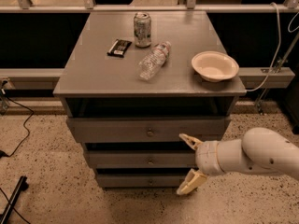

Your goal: Open middle drawer

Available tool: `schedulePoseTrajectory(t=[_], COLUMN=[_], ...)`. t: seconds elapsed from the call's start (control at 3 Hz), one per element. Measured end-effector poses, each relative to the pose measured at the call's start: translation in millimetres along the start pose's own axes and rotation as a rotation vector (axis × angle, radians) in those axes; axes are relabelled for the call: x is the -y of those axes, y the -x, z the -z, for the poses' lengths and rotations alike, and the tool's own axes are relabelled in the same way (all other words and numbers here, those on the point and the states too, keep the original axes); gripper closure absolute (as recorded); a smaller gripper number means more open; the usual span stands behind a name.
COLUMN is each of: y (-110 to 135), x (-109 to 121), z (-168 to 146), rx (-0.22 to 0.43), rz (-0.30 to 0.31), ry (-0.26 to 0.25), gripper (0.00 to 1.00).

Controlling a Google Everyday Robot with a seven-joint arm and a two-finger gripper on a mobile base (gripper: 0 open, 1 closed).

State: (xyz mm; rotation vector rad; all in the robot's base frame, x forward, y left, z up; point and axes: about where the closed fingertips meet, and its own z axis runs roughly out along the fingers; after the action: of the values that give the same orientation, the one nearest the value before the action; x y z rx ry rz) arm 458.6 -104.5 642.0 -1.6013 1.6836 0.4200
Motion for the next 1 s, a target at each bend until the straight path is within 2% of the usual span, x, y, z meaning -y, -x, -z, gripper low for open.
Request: schedulePoseTrajectory(t=[0.33, 0.67, 1.0], y=[12, 11, -19], x=[-9, -10, -7], z=[-12, -12, -32], rx=[0.015, 0.006, -0.030], rz=[0.019, 0.021, 0.042], ry=[0.047, 0.048, 0.068], gripper=[0.00, 0.00, 0.00])
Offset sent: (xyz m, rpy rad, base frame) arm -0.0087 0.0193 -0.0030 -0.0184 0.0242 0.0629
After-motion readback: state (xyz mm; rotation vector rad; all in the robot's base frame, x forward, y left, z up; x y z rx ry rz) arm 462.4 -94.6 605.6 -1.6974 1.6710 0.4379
